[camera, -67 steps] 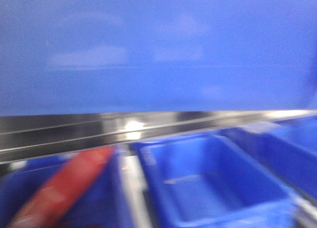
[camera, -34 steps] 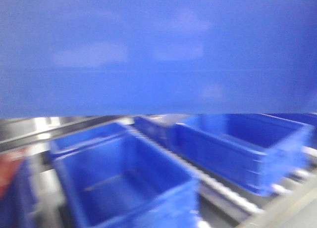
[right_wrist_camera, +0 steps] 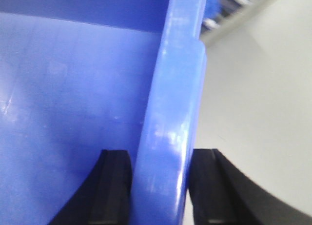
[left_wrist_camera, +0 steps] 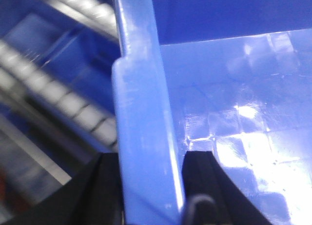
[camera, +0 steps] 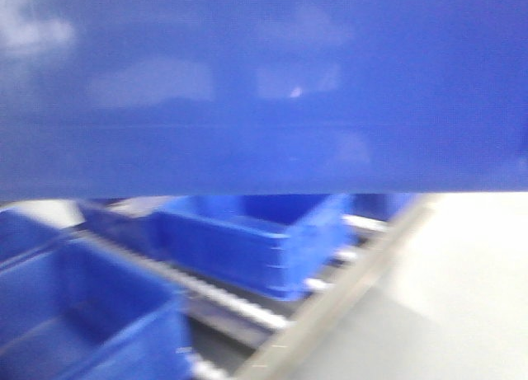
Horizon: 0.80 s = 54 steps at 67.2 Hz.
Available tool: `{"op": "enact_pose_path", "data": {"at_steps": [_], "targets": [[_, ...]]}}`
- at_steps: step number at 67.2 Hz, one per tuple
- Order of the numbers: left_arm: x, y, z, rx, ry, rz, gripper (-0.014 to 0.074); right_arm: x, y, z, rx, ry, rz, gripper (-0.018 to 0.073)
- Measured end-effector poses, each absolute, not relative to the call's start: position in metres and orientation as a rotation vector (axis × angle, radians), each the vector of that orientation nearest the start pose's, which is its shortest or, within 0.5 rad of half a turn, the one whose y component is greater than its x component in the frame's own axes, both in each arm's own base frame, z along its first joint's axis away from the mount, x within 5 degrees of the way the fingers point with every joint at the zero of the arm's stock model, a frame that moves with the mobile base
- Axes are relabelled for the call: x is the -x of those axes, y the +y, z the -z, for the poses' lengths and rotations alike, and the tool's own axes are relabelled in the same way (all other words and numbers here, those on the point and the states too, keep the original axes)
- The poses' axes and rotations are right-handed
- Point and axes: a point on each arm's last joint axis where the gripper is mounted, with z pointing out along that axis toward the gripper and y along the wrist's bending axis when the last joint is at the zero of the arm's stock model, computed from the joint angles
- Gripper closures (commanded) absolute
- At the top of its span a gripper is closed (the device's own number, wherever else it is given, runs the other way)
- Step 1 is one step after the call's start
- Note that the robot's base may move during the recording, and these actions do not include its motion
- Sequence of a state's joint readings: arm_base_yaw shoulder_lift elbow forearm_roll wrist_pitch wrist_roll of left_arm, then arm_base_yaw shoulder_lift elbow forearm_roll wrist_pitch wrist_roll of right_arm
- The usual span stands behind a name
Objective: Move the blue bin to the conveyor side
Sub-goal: 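Hold the blue bin in both grippers while the base turns away from the shelf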
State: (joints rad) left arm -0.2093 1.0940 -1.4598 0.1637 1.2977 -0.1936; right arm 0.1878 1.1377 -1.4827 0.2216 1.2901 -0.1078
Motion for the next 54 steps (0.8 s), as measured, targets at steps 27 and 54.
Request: {"op": "enact_pose_path", "data": {"at_steps": [27,54], "targets": [[-0.1794,-0.0235,-0.4541,0.0,2.398,-0.023,0.0604,-0.1863,0.055,-0.4533,0.379,2.396,-0.323,0.0637],[-0.1794,-0.0235,-0.4541,0.0,2.398,-0.023,0.0604,-0.1863,0.055,-0.4533,0.379,2.396,-0.323,0.0637]]}}
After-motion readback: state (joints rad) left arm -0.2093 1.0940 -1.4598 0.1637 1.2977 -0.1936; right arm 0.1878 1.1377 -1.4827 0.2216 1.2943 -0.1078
